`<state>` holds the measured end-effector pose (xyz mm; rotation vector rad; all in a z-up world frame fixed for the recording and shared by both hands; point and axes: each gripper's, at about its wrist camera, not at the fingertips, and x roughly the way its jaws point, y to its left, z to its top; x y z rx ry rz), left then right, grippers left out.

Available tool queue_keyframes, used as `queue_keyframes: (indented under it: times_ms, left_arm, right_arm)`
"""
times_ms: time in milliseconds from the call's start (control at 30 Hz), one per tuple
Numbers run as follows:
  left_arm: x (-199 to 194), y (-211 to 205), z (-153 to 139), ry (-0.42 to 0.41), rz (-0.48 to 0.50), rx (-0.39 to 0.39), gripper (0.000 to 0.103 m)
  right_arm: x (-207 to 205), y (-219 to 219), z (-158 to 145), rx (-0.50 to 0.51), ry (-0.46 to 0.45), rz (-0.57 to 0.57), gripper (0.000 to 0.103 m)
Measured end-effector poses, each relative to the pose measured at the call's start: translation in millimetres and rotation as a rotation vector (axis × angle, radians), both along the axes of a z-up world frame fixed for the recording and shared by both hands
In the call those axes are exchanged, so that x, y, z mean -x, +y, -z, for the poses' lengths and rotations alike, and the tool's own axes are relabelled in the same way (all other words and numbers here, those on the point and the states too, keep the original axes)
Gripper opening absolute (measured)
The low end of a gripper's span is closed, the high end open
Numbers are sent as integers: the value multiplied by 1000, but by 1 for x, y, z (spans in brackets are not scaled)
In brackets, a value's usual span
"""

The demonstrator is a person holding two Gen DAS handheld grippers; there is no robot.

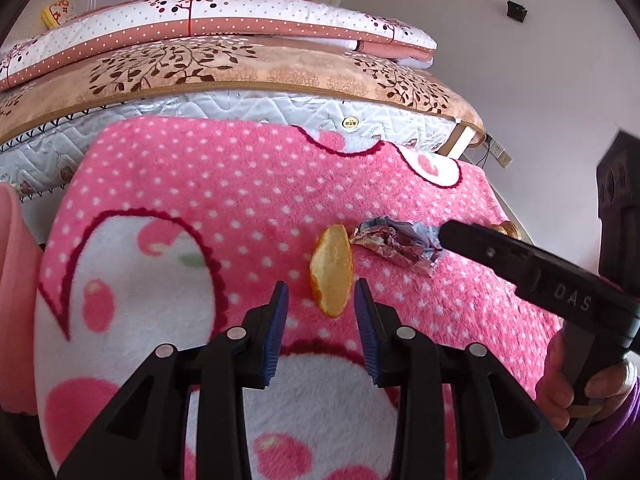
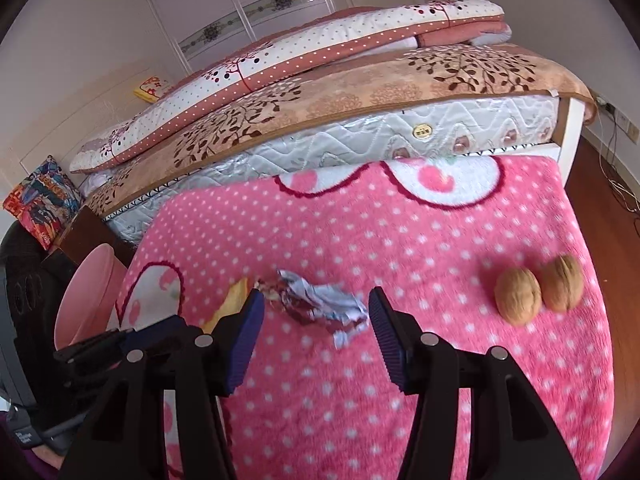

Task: Collect trash
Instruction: 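Grasp orange peel piece with left tool while right tool grasps silver foil wrapper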

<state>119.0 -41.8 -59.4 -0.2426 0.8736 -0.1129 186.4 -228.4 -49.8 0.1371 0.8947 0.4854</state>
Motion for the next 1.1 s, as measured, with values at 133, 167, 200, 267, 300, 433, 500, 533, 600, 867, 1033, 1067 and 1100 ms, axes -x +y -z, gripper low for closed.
queue_keyframes:
  times_ms: [133, 167, 200, 267, 300, 433, 500, 533, 600, 867, 1033, 1067, 1100]
  left_arm:
    - [-7, -5, 8, 27, 11, -5, 21]
    - [-8, -6, 10, 36, 19, -2, 16]
    - [-9, -8, 13, 41, 27, -11, 10]
    - [-8, -9, 14, 48, 32, -19, 6]
    - [-7, -6, 15, 53, 29, -2, 4]
    - [6, 7, 9, 36, 14, -5, 3]
    - [14, 14, 5, 25, 11, -16, 3]
    - [19, 18, 2, 19, 8, -17, 3]
    - [29, 27, -2, 11, 0, -18, 3]
    - [67, 61, -13, -10, -74, -11, 3]
    - [80, 70, -19, -30, -95, -2, 3]
    - [82, 71, -20, -33, -98, 0, 3]
    - [85, 73, -22, -37, -103, 4, 3]
  right_arm:
    - [-18, 10, 9, -16, 34, -17, 54]
    - [-23, 12, 12, -18, 51, -16, 54]
    - [-26, 14, 16, -18, 63, -16, 54]
    - [-29, 17, 23, -14, 99, -24, 54]
    - [-28, 19, 25, -11, 113, -34, 54]
    - [-3, 31, 20, -2, 104, -93, 54]
    - [9, 33, 17, -16, 110, -114, 54]
    - [16, 35, 15, -26, 118, -128, 54]
    - [30, 39, 10, -47, 141, -171, 54]
    - [56, 38, -12, 9, 54, -181, 54]
    - [38, 33, -9, 52, 31, -125, 54]
    - [34, 34, -6, 67, 34, -120, 54]
    - [31, 36, -4, 79, 38, -120, 54]
